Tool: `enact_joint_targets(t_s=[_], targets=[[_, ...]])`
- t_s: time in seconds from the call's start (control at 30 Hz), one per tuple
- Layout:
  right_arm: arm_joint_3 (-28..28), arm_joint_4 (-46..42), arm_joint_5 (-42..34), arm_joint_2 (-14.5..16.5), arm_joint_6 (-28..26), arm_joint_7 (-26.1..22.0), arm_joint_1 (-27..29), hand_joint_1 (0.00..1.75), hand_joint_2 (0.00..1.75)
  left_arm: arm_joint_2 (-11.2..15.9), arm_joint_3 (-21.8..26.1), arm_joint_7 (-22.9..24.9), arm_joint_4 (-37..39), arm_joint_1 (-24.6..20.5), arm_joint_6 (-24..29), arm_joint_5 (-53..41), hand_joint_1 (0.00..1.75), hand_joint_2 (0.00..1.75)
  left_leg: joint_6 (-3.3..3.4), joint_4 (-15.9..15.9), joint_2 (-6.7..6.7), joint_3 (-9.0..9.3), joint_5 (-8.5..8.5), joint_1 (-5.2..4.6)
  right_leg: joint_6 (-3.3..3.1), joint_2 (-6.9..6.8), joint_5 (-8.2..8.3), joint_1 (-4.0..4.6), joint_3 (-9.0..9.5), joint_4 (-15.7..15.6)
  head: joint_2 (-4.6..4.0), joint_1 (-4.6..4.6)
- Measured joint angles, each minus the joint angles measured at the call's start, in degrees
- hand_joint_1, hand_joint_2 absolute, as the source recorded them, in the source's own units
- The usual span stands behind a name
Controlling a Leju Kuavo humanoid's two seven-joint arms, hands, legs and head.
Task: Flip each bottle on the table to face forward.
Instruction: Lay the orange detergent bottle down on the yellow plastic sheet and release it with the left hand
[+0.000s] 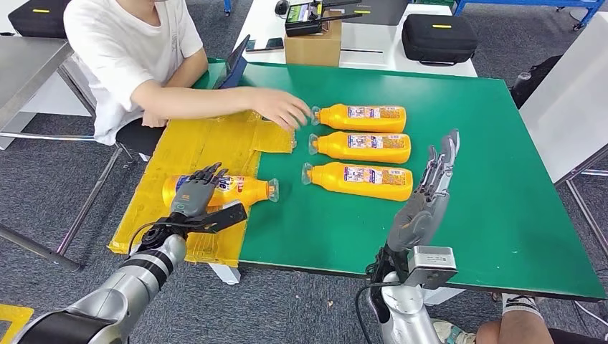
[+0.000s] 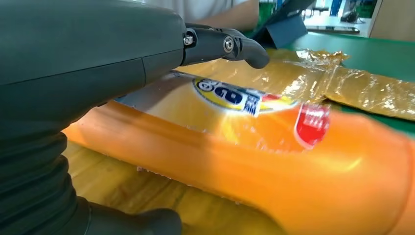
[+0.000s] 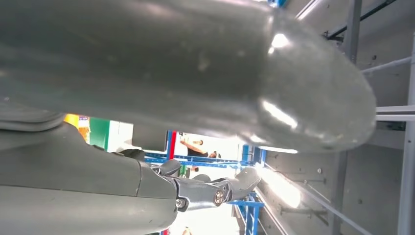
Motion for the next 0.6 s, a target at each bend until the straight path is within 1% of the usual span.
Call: enact_joint_targets(t_s=[0.07,0.2,0.33,0.43,0.6], targets=[[-0.26,0.44,0.03,0.01,0.39,0.00,-0.13,0.00,0.00,-0.18,1.32,-3.11,-0.04,-0.26,-3.51,3.62,0.00,1.75,0.01,0.00,-0.10,0.04,0.01,0.00,0.00,-0.12,-0.01,0.00,0.06,0.00,0.00,-0.01],[-0.76,1.34,-0.17,0.01,1.45,0.00,-0.71,0.00,0.00,-0.96,4.37,-11.04,-0.87,-0.30,-14.09,12.58,0.00,1.75,0.07,0.00,-0.36,0.05,0.09,0.00,-0.01,-0.38,-0.03,0.00,0.17,-0.01,0.00,0.01],[-1.01,2.02,-0.19,-0.08,1.16,0.00,-0.99,0.00,0.00,-1.82,6.58,-16.13,-3.96,1.37,-21.14,20.32,0.00,1.75,0.08,0.00,-0.27,0.05,0.11,-0.01,0.01,-0.35,0.01,0.00,0.14,-0.01,0.00,0.01],[-1.12,2.27,0.22,-0.25,0.44,0.00,-1.00,0.00,0.00,-2.38,7.66,-17.60,-7.60,3.21,-24.14,25.01,0.00,1.75,0.08,0.00,-0.26,0.01,0.12,-0.01,0.01,-0.35,0.01,0.00,0.08,-0.01,0.00,0.01],[-1.25,2.46,0.29,-0.46,0.27,0.00,-1.00,0.00,0.00,-2.77,8.59,-17.76,-11.50,4.94,-25.20,26.47,0.00,1.75,0.07,0.01,-0.27,-0.09,0.12,-0.01,0.01,-0.35,0.00,0.01,-0.03,0.00,-0.01,0.00]])
